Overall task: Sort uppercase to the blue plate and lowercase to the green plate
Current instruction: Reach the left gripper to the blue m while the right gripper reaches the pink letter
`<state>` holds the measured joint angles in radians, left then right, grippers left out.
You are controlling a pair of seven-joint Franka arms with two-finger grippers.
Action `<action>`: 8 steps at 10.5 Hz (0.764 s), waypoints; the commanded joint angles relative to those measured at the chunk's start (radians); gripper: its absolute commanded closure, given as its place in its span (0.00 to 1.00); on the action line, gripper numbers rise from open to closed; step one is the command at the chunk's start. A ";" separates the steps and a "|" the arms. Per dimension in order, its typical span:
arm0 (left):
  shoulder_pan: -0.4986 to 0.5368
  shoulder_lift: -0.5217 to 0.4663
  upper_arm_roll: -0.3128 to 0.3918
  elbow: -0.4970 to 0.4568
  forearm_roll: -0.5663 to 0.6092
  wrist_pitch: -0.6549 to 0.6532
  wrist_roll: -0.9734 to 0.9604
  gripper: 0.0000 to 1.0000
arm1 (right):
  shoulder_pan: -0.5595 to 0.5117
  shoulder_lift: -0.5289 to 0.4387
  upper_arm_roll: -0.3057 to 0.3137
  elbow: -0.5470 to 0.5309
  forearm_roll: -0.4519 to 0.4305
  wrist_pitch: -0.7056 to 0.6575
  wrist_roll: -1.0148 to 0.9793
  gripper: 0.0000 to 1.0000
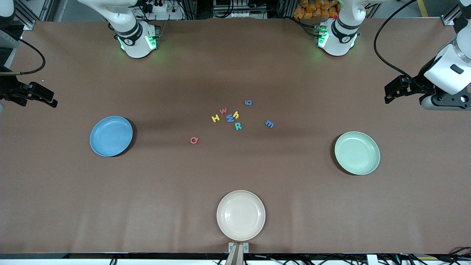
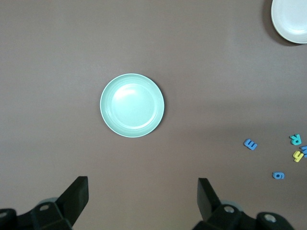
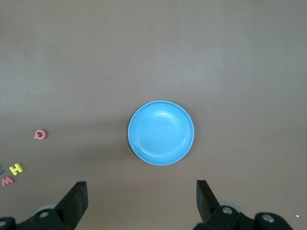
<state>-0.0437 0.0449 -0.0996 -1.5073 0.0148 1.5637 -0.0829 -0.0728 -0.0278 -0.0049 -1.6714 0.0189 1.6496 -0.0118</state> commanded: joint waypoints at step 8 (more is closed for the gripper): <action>-0.028 0.009 -0.055 -0.017 -0.032 0.001 -0.032 0.00 | -0.008 -0.021 0.034 -0.024 0.006 -0.017 -0.013 0.00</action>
<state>-0.0541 0.0520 -0.1293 -1.5135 -0.0010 1.5634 -0.0855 -0.0726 -0.0295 0.0036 -1.6720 0.0189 1.6422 -0.0145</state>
